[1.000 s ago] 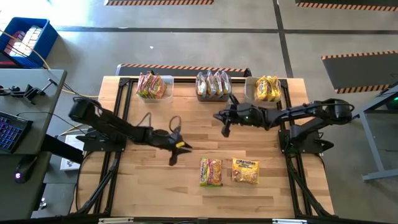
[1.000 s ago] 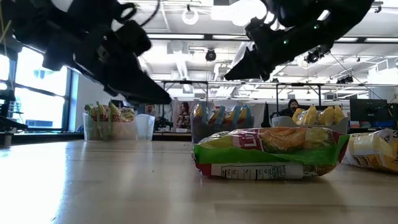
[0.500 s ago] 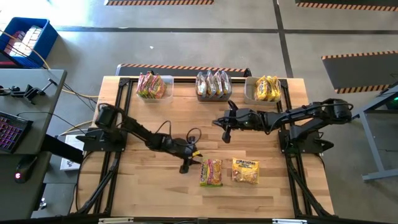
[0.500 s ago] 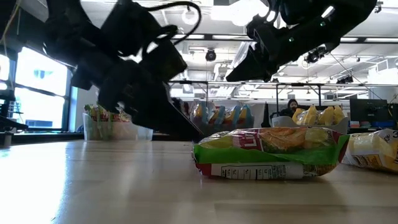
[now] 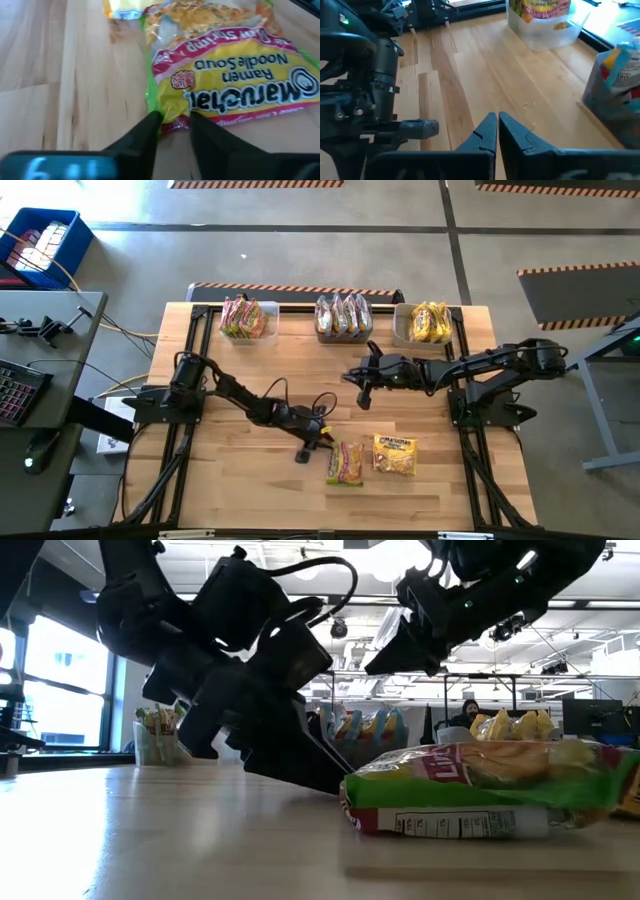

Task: Sort Maruchan noodles
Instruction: Put the green noodle pack into the transparent bin

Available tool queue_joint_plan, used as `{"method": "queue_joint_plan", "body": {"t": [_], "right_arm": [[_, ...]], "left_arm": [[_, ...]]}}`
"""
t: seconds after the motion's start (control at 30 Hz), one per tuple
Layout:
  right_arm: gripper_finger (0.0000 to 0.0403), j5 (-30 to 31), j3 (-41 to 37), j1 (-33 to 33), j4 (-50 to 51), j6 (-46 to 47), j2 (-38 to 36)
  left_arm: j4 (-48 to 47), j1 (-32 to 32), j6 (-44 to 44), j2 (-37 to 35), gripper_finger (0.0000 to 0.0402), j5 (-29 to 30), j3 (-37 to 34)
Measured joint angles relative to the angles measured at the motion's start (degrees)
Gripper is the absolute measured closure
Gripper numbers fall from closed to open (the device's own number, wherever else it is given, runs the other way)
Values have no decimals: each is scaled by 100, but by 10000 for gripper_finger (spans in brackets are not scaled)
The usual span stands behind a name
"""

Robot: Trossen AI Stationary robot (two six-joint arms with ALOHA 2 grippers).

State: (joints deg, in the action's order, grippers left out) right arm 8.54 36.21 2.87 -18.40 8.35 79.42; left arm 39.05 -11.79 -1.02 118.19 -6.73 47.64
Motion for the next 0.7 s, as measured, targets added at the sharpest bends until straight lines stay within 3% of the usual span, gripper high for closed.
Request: {"method": "queue_joint_plan", "body": {"t": [0.2, 0.47, 0.7], "right_arm": [[382, -146, 2, 0, 346, 373, 0], [273, -2230, 2, -57, 1418, 1427, 76], [170, -3418, 2, -377, 1018, 1806, 590]], "left_arm": [[-36, 26, -275, -121, 392, -136, -7], [-11, 59, -379, -312, 399, -131, -12], [-82, 143, -419, -653, 401, -58, -12]]}}
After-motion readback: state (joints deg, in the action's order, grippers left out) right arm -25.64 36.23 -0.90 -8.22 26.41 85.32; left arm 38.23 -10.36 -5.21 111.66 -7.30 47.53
